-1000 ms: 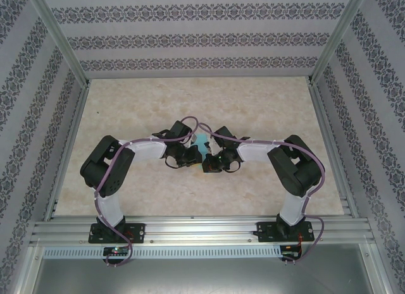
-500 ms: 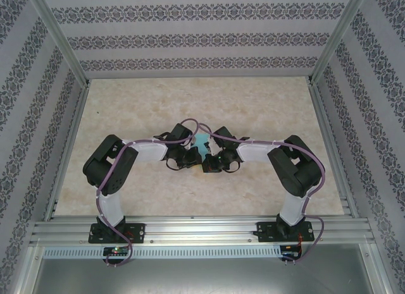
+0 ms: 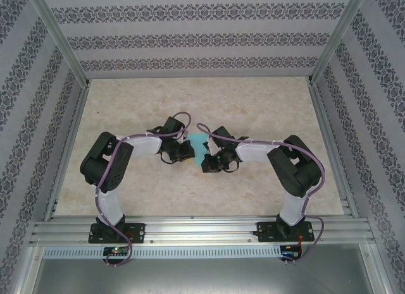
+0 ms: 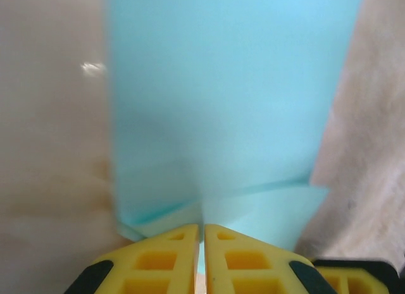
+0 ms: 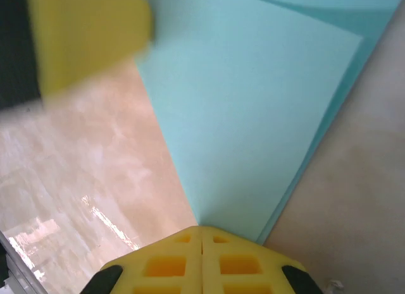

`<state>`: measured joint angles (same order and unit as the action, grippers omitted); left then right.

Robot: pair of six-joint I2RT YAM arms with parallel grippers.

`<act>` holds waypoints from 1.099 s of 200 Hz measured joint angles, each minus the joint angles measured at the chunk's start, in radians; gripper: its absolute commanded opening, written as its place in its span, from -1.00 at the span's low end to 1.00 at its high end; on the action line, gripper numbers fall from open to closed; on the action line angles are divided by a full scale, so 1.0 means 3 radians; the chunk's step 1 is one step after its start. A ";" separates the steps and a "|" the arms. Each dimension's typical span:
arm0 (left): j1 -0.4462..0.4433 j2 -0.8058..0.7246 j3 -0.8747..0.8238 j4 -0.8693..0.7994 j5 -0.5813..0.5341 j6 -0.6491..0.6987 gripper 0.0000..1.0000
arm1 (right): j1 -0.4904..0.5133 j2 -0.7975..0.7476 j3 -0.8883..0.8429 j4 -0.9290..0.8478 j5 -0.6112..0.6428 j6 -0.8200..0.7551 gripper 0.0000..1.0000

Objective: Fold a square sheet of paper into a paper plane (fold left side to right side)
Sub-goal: Third fold the triangle at the center of the table.

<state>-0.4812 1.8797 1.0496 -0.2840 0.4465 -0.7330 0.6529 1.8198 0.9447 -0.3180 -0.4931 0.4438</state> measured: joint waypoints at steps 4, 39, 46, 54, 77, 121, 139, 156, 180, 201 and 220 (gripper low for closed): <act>0.0042 0.0011 0.0027 -0.0022 -0.0023 0.0022 -0.72 | 0.0000 0.0000 0.0001 -0.0001 0.0001 0.0000 -0.87; 0.0306 0.0128 0.0242 -0.0187 -0.0108 0.0168 -0.72 | 0.0000 0.0001 0.0009 -0.0014 0.0006 -0.0001 -0.87; 0.0340 0.0142 0.0268 -0.0206 -0.0116 0.0188 -0.71 | 0.0000 0.0001 0.0009 -0.0014 0.0006 -0.0001 -0.86; 0.0374 0.0148 0.0287 -0.0220 -0.0127 0.0209 -0.69 | 0.0000 0.0001 0.0009 -0.0014 0.0006 -0.0001 -0.87; 0.0470 0.0146 0.0303 -0.0242 -0.0150 0.0273 -0.61 | 0.0000 0.0000 0.0009 -0.0011 0.0006 0.0000 -0.83; 0.0495 -0.0023 0.0191 -0.0243 -0.0132 0.0313 -0.38 | 0.0000 -0.0065 0.0008 -0.0043 0.0024 0.0001 -0.62; 0.0495 -0.0220 0.0032 -0.0224 -0.0071 0.0295 -0.30 | -0.0020 -0.0178 0.0008 -0.0122 0.0055 0.0000 -0.55; 0.0488 -0.0451 -0.0123 -0.0195 0.0013 0.0251 -0.23 | -0.0074 -0.0327 0.0019 -0.0156 0.0064 0.0000 -0.54; 0.0449 -0.0689 -0.0277 -0.0107 0.0084 0.0154 -0.11 | -0.0158 -0.0456 0.0127 -0.0165 0.0070 -0.0001 -0.55; 0.0369 -0.0749 -0.0393 0.0017 0.0142 0.0055 -0.07 | -0.0179 -0.0426 0.0270 -0.0156 0.0070 0.0000 -0.57; 0.0299 -0.0748 -0.0505 0.0109 0.0174 -0.0036 -0.04 | -0.0178 -0.0295 0.0387 -0.0127 0.0070 0.0000 -0.58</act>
<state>-0.3916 1.6554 0.8982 -0.2512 0.4988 -0.7437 0.5995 1.7313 1.0607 -0.3561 -0.4721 0.4438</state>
